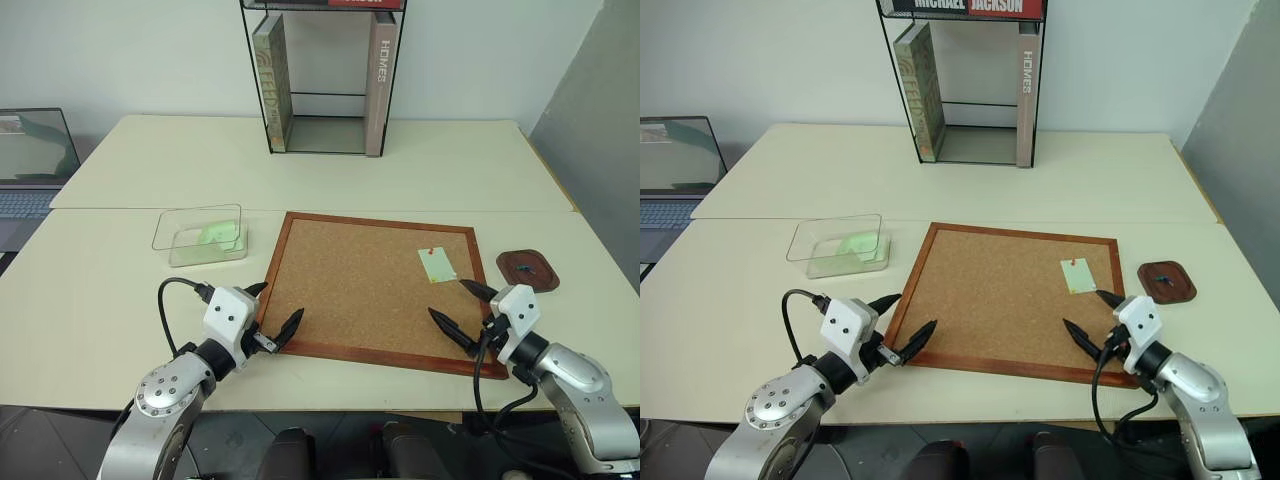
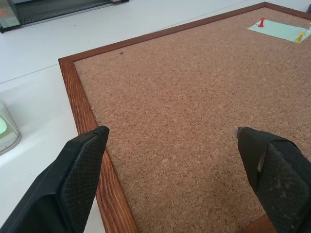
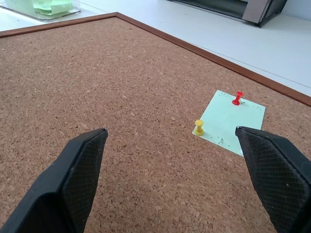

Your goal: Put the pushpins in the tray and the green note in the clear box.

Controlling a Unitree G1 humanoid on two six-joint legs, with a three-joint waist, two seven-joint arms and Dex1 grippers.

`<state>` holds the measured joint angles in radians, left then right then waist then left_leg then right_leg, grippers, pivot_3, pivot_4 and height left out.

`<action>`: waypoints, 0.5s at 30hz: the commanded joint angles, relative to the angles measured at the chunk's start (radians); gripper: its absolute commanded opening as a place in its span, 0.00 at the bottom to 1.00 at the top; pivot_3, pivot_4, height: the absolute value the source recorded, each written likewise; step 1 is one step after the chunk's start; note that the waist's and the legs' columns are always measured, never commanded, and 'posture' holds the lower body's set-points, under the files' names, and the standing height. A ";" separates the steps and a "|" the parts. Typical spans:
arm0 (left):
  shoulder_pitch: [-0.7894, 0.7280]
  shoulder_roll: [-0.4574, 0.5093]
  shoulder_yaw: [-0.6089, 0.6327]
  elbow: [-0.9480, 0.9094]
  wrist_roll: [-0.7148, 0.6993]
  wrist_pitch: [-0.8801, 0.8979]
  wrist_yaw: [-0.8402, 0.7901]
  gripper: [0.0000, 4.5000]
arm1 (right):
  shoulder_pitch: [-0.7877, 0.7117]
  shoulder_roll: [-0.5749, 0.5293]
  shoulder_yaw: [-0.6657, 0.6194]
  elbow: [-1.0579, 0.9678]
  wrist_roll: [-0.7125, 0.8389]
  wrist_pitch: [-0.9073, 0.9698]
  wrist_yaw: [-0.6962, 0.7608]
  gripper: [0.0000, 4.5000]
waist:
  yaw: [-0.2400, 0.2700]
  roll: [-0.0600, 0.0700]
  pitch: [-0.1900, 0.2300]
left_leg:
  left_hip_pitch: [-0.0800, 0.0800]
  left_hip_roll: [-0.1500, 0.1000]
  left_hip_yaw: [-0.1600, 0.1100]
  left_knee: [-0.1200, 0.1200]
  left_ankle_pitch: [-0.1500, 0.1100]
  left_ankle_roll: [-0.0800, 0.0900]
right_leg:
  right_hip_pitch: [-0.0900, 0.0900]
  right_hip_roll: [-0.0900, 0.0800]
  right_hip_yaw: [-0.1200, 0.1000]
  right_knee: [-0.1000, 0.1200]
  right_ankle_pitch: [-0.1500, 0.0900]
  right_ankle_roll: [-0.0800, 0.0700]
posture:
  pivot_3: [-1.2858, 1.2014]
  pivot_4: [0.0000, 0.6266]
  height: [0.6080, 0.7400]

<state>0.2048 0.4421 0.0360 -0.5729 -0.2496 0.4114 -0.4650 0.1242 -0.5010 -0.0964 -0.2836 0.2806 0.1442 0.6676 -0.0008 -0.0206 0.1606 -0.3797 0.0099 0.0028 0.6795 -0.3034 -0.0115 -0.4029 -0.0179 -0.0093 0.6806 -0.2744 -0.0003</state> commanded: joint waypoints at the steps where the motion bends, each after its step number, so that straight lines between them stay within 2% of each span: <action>1: 0.003 0.002 0.011 -0.006 0.030 -0.054 0.013 0.99 | -0.012 -0.002 -0.006 -0.045 0.017 0.006 -0.004 1.00 | 0.000 0.000 0.000 | 0.000 0.000 0.000 0.000 0.000 0.000 | 0.000 0.000 0.000 0.000 0.000 0.000 | 0.52 0.24 1.00; 11: -0.007 0.006 -0.008 -0.012 0.041 -0.009 0.019 0.99 | -0.010 -0.002 -0.005 -0.059 0.021 0.019 -0.002 1.00 | 0.000 0.000 0.000 | 0.000 0.000 0.000 0.000 0.000 0.000 | 0.000 0.000 0.000 0.000 0.000 0.000 | 0.52 0.24 1.00; 15: -0.055 0.009 -0.009 -0.022 -0.012 0.035 -0.013 0.99 | -0.008 -0.008 -0.007 -0.082 0.022 0.029 -0.003 1.00 | 0.000 0.000 0.000 | 0.000 0.000 0.000 0.000 0.000 0.000 | 0.000 0.000 0.000 0.000 0.000 0.001 | 0.52 0.24 1.00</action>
<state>0.1811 0.4440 0.0329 -0.5718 -0.2336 0.4270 -0.4540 0.1237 -0.5012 -0.0957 -0.3133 0.2902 0.1675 0.6683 -0.0008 -0.0206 0.1606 -0.3796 0.0099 0.0026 0.6795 -0.3034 -0.0115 -0.4029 -0.0179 -0.0095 0.6807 -0.2748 0.0006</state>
